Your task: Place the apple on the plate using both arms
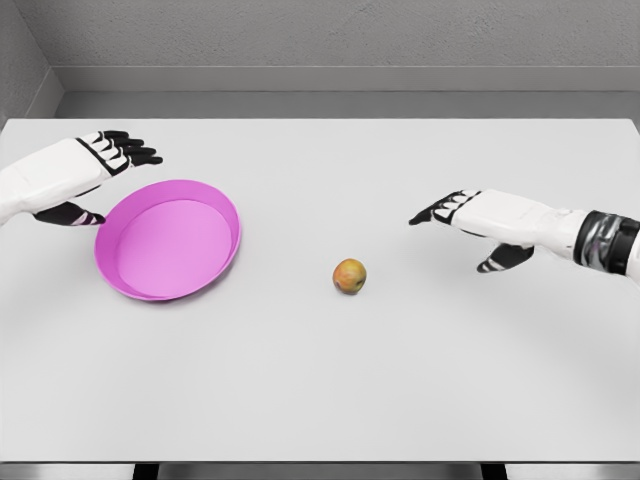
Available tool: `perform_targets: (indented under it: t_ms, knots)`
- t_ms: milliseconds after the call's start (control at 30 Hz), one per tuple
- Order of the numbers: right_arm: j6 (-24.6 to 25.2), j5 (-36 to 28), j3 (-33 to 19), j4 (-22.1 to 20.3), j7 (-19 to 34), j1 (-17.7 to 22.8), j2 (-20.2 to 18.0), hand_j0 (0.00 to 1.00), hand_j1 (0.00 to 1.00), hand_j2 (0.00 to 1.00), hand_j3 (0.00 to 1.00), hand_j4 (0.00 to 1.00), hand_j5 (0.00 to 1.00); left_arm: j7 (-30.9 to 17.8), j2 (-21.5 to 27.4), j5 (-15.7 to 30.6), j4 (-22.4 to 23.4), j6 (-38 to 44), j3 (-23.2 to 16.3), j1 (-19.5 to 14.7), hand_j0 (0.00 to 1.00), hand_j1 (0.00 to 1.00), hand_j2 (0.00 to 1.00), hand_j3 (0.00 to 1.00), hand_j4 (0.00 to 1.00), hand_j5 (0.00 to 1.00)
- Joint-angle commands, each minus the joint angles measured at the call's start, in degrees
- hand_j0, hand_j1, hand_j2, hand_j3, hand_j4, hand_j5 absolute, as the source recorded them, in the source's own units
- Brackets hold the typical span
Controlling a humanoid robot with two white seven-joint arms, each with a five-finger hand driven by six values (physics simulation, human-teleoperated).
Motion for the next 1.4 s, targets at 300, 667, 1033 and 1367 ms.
perform_targets:
  t_ms: [300,667,1033,1367]
  knots:
    - [-12.5,-0.5,-16.4,8.7,0.0,1.6,-5.5,1.0,1.0,1.0,1.0,1.0,1.0,-8.1,-6.8,-5.7,-15.1,0.0,-10.5,-10.1,1.0,1.0,1.0,1.0,1.0,1.0]
    - [-12.1,-0.5,-16.1,7.0,0.0,3.1,-5.5,1.0,1.0,1.0,1.0,1.0,1.0,-8.1,-18.8,-9.3,-14.4,0.0,-25.1,-23.5,1.0,1.0,1.0,1.0,1.0,1.0]
    - [-12.0,-0.4,-16.4,6.9,0.0,3.2,-4.9,1.0,1.0,1.0,1.0,1.0,1.0,-8.1,-26.1,-1.4,-0.2,0.0,-34.4,-30.1,1.0,1.0,1.0,1.0,1.0,1.0]
    - [-12.0,-0.4,-16.3,6.8,0.0,3.3,-5.0,1.0,1.0,1.0,1.0,1.0,1.0,-17.6,-28.9,-3.3,-1.8,0.0,-37.9,-31.4,1.0,1.0,1.0,1.0,1.0,1.0]
